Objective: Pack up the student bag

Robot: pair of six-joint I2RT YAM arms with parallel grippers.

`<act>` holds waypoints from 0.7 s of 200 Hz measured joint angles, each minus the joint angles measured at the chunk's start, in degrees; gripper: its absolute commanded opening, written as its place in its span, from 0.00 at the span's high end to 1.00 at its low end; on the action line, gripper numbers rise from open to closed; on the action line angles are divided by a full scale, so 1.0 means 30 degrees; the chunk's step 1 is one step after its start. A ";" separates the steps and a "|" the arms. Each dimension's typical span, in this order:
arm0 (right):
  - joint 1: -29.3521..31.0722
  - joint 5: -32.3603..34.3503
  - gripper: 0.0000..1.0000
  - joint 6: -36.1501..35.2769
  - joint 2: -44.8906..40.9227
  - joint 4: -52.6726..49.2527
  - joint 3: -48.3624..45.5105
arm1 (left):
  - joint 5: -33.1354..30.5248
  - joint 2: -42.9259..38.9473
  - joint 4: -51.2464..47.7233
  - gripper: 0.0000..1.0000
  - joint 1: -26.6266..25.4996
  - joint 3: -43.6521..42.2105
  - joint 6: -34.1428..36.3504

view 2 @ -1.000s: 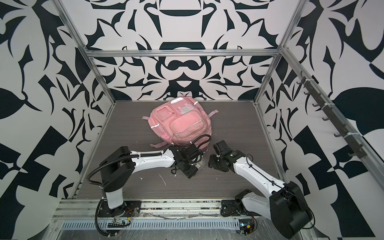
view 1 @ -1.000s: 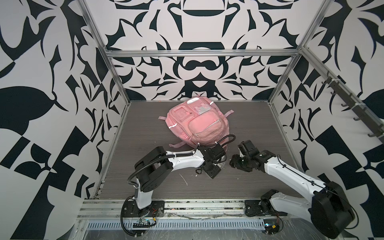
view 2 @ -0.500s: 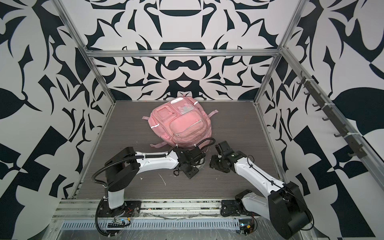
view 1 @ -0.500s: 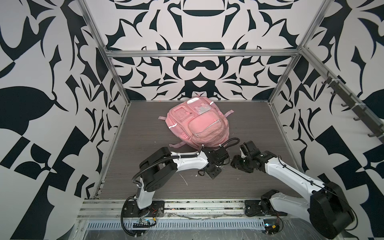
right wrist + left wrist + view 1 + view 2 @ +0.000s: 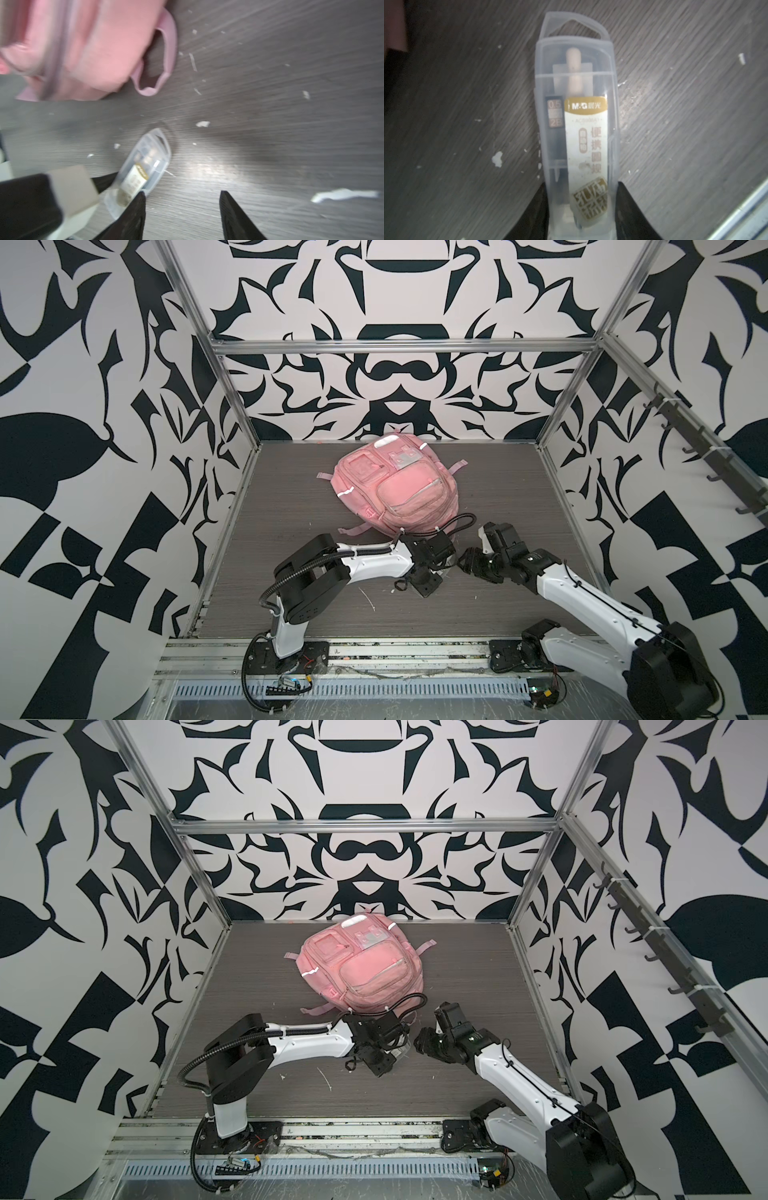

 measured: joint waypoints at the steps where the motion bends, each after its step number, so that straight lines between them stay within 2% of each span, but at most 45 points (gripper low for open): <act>1: 0.0000 -0.0051 0.40 0.0036 -0.0007 0.0109 -0.0022 | 0.0029 -0.0015 0.0015 0.62 0.0022 -0.0007 -0.0007; 63: 0.0000 -0.1727 0.39 0.1566 0.0568 0.3606 -0.0831 | 0.3155 -0.1326 0.1384 0.61 0.1938 -0.0503 -0.1304; 140: 0.0612 -0.2783 0.45 0.2499 0.2688 0.6346 -0.0867 | 0.4969 -0.1472 0.2499 0.60 0.2288 -0.0503 -0.2178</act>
